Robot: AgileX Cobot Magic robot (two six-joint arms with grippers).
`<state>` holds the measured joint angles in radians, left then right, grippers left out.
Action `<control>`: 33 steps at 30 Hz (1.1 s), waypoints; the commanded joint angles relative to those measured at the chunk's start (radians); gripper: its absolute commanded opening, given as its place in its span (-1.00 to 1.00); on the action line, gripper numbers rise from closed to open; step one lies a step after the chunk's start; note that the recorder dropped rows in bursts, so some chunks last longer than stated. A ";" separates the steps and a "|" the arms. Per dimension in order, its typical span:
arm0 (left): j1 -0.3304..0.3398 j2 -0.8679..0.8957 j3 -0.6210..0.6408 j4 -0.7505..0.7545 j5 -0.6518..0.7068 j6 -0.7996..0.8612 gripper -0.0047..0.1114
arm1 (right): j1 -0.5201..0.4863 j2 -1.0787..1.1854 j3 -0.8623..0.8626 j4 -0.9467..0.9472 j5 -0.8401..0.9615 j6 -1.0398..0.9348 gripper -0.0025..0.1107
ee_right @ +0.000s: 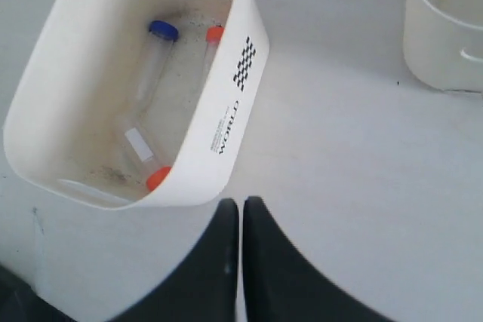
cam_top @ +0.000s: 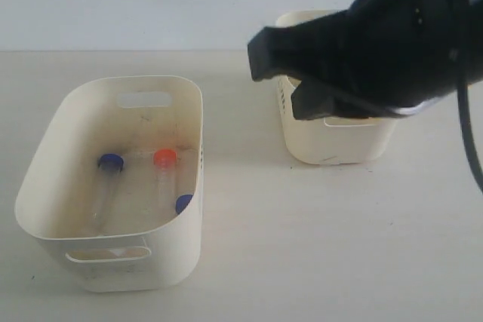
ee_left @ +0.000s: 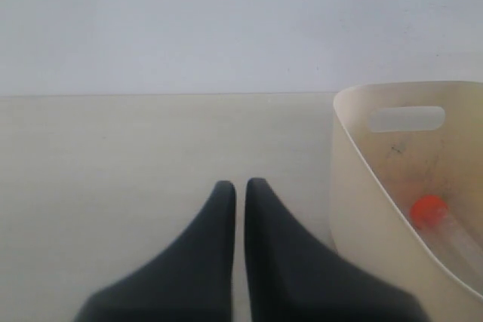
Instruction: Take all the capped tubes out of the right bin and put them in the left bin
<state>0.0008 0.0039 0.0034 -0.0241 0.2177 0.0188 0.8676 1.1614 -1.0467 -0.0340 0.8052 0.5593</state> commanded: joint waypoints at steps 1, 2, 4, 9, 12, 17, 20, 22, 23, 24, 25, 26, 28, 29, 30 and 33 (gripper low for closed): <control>0.000 -0.004 -0.003 -0.002 -0.011 -0.002 -0.85 | 0.002 -0.011 0.070 0.034 -0.004 0.014 -0.94; 0.000 -0.004 -0.003 -0.002 -0.011 -0.002 -0.85 | 0.002 -0.011 0.075 0.034 0.007 0.014 -0.94; 0.000 -0.004 -0.003 -0.002 -0.011 -0.002 -0.85 | 0.002 -0.011 0.079 0.034 0.014 0.014 -0.94; 0.000 -0.004 -0.003 -0.002 -0.011 -0.002 -0.85 | 0.002 -0.011 0.079 0.034 0.000 0.014 -0.94; 0.000 -0.004 -0.003 -0.002 -0.011 -0.002 -0.85 | 0.002 -0.011 0.079 0.034 0.000 0.014 -0.94; 0.000 -0.004 -0.003 -0.002 -0.011 -0.002 -0.85 | 0.002 -0.011 0.079 0.034 0.000 0.010 -0.94; 0.000 -0.004 -0.003 -0.002 -0.011 -0.002 -0.85 | 0.002 -0.011 0.082 -0.001 -0.011 0.010 -0.94; 0.000 -0.004 -0.003 -0.002 -0.011 -0.002 -0.85 | 0.002 -0.011 0.082 -0.048 -0.020 0.010 -0.94; 0.000 -0.004 -0.003 -0.002 -0.011 -0.002 -0.85 | 0.001 -0.011 0.082 -0.082 -0.023 0.010 -0.94; 0.000 -0.004 -0.003 -0.002 -0.011 -0.002 -0.85 | -0.016 -0.027 0.099 -0.128 -0.065 0.010 -0.94; 0.000 -0.004 -0.003 -0.002 -0.011 -0.002 -0.85 | -0.031 -0.040 0.122 -0.124 -0.100 0.010 -0.94; 0.000 -0.004 -0.003 -0.002 -0.011 -0.002 -0.85 | -0.078 -0.097 0.194 -0.070 -0.205 0.010 -0.94; 0.000 -0.004 -0.003 -0.002 -0.011 -0.002 -0.85 | -0.169 -0.205 0.334 0.034 -0.391 0.010 -0.94; 0.000 -0.004 -0.003 -0.002 -0.011 -0.002 -0.85 | -0.196 -0.248 0.377 0.070 -0.442 0.010 -0.94; 0.000 -0.004 -0.003 -0.002 -0.011 -0.002 -0.85 | -0.268 -0.333 0.485 0.136 -0.558 0.010 -0.94; 0.000 -0.004 -0.003 -0.002 -0.011 -0.002 -0.85 | -0.426 -0.504 0.694 0.240 -0.656 0.010 -0.94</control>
<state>0.0008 0.0039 0.0034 -0.0241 0.2177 0.0188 0.5168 0.7434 -0.4513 0.1528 0.2114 0.5759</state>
